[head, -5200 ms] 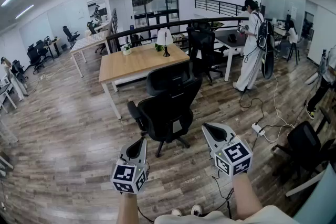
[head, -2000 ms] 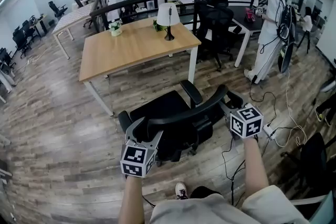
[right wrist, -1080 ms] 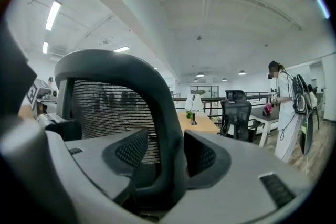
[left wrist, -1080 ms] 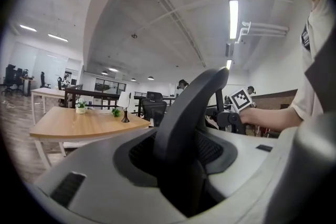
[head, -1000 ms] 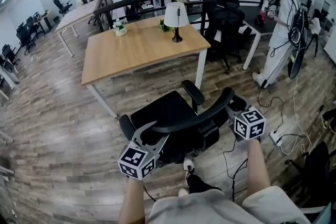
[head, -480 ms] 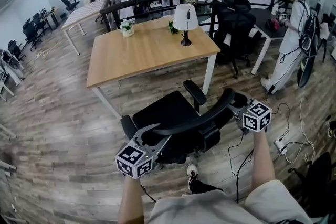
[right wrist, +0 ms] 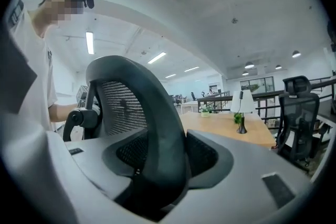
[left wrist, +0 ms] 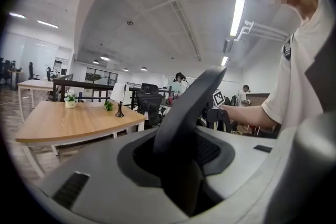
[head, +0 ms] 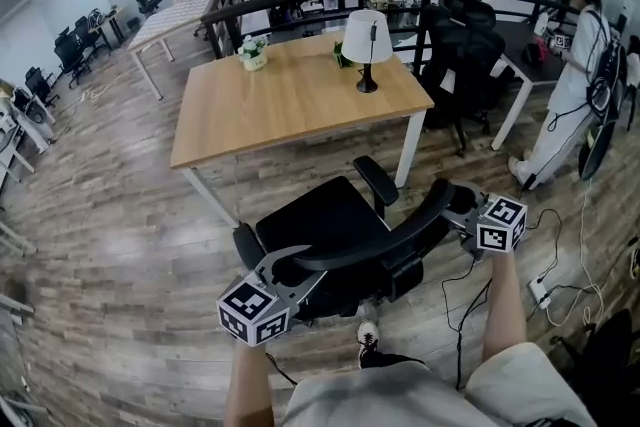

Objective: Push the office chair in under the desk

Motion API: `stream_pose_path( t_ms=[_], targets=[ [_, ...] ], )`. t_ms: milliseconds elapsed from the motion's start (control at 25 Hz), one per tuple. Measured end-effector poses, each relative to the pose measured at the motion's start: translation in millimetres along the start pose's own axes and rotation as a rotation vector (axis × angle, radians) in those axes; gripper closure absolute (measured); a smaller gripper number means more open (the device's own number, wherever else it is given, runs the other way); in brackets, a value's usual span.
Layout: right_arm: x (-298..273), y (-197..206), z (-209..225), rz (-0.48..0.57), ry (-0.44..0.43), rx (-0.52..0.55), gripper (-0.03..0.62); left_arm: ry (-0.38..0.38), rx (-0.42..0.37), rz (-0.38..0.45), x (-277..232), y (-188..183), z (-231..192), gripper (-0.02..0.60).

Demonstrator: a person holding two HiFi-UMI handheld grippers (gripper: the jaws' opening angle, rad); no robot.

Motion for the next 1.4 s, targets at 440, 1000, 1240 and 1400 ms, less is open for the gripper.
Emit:
stream_pose_path(
  t_ms=[440,1000,1240,1400],
  targets=[
    [-11,-10,28,-0.017,-0.001,0.044,0.356,-0.019,0.022,-0.036,-19,-11,-21,0.417],
    [-46,-30,67,0.022,0.021,0.059,0.355,-0.049,0.025,0.001,-35,-30,-80,0.411],
    [-76,-45,91,0.009,0.038,0.061,0.355,-0.046,0.017,0.029,-45,-40,-122,0.407],
    [-92,-57,113,0.016,0.056,0.053,0.353,-0.014,0.003,0.039,-57,-53,-153,0.408]
  ],
)
Point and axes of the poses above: the fingertips, and each gripper's own axes: x backward along the fingers, z to its right, y out of its underside, the point moved 1 cm from there along x, backward along the fingers, and after that the axes turned 14 degrees about -z, right-handed, at the moved point
